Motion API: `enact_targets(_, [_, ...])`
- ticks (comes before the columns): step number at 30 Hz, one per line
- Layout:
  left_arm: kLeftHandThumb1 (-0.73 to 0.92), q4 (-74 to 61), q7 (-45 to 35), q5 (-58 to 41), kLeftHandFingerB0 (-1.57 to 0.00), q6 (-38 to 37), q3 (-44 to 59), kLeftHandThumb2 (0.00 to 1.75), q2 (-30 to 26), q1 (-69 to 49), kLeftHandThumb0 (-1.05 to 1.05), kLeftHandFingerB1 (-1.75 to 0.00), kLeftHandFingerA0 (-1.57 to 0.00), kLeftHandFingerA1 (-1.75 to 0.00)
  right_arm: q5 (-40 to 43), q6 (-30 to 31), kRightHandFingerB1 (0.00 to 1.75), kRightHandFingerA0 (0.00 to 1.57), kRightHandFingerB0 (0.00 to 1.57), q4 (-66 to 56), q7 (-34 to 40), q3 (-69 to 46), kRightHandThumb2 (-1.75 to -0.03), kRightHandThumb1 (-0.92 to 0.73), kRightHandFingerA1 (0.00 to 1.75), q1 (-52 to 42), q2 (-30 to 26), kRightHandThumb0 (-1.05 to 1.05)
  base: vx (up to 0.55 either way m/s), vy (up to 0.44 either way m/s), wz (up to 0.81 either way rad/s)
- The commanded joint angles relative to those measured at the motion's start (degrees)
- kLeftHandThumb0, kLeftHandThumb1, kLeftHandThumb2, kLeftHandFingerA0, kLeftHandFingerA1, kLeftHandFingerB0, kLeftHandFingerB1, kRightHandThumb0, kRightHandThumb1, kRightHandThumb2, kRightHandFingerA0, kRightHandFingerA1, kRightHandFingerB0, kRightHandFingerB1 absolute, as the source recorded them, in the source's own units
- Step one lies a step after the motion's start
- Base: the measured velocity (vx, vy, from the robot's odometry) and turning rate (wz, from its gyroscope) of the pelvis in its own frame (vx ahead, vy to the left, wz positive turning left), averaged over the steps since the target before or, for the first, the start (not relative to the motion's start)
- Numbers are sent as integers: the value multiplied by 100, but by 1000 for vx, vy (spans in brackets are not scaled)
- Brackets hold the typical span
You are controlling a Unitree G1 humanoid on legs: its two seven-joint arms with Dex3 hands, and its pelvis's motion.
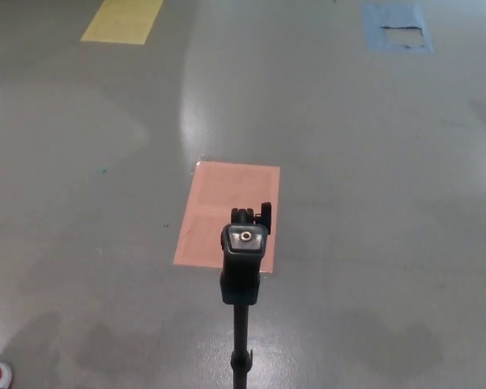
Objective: The robot uses its left hand to grab the top of a phone stand kept on the floor and rotates it anti-clockwise
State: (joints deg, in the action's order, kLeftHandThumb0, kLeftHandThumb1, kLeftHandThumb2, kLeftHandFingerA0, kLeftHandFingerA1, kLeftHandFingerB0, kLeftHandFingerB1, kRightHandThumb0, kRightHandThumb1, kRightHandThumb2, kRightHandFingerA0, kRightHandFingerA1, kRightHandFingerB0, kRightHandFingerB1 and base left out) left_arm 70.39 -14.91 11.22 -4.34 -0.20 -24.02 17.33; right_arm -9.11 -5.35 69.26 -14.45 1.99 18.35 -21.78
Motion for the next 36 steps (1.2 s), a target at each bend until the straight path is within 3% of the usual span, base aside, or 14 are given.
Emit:
enact_targets(1, [74, 226, -443, -142, -15, -205, 72, 63, -117, 97, -57, -27, -18, -31, 58, -323, 30, 3, 0, 281, -397, -62, -95, -63, 41, 70, -145, -68, 0, 0, 0])
enact_targets(7, [67, -65, 215, -26, -13, -1114, 4, 61, 67, -126, -64, -24, -29, -34, -19, -567, 29, 10, 0, 315, -329, -22, -96, -63, 44, 8, -242, -70, 0, 0, 0])
enact_targets(8, [53, -265, 461, 10, -5, -1346, -12, 84, 133, -191, -73, -27, -9, -42, -65, -586, 16, 16, 9, 318, -284, 17, -66, -80, 31, 14, -245, -67, 0, 0, 0])
enact_targets(10, [51, -915, 835, -8, 0, -1840, 20, 87, 282, -412, -70, -22, -2, -40, -169, -641, 23, 18, 6, 310, -191, 115, -64, -83, 31, 20, -228, -66, 0, 0, 0])
enact_targets(14, [49, -2649, 1174, 19, -3, -2284, 105, 86, 478, -1039, -71, -21, -3, -42, -219, -686, 14, 16, 8, 275, -145, 183, -67, -79, 32, 30, -221, -66, 0, 0, 0])
enact_targets(16, [47, -3015, 1186, 12, 0, -2340, 127, 87, 511, -1184, -70, -23, -7, -45, -242, -684, 24, 12, 4, 275, -125, 208, -92, -67, 42, 28, -231, -71, 0, 0, 0])
enact_targets(17, [48, -3601, 1109, -46, -1, -2455, 167, 85, 554, -1407, -72, -21, -5, -43, -295, -666, 24, 20, 3, 285, -100, 263, -65, -83, 32, 39, -256, -65, 0, 0, 0])
enact_targets(18, [45, -4035, 1024, -50, 0, -2464, 162, 86, 544, -1550, -69, -25, -11, -47, -297, -644, 23, 11, 3, 298, -102, 269, -92, -67, 42, 48, -260, -70, 0, 0, 0])
enact_targets(19, [45, -4475, 933, -36, 0, -2426, 152, 86, 526, -1692, -69, -25, -11, -47, -286, -622, 23, 11, 3, 313, -111, 266, -92, -67, 42, 58, -260, -70, 0, 0, 0])
enact_targets(20, [47, -4695, 883, -31, -1, -2398, 147, 85, 519, -1758, -72, -22, -6, -45, -279, -610, 24, 19, 2, 318, -111, 266, -64, -82, 31, 62, -257, -65, 0, 0, 0])
enact_targets(23, [50, -5760, 542, -217, -6, -2186, 132, 59, 533, -2014, -70, -21, -14, -37, -245, -582, 12, 17, 7, 335, -135, 262, -67, -79, 33, 80, -248, -66, 0, 0, 0])
enact_targets(29, [43, -7067, 300, -193, -4, -2043, 87, 77, 480, -2167, -67, -20, -9, -42, -229, -584, 23, 18, 0, 324, -129, 275, -64, -82, 32, 101, -258, -65, 0, 0, 0])
enact_targets(32, [43, -7738, 84, -283, 0, -1825, 45, 81, 414, -2076, -68, -15, -13, -37, -129, -569, 19, 9, 0, 333, -196, 194, -94, -61, 44, 130, -251, -70, 0, 0, 0])
enact_targets(36, [45, -8304, -64, -297, -2, -1496, 14, 63, 360, -1921, -69, -18, -9, -27, -136, -543, 7, 14, 6, 354, -175, 199, -71, -74, 35, 156, -262, -67, 0, 0, 0])
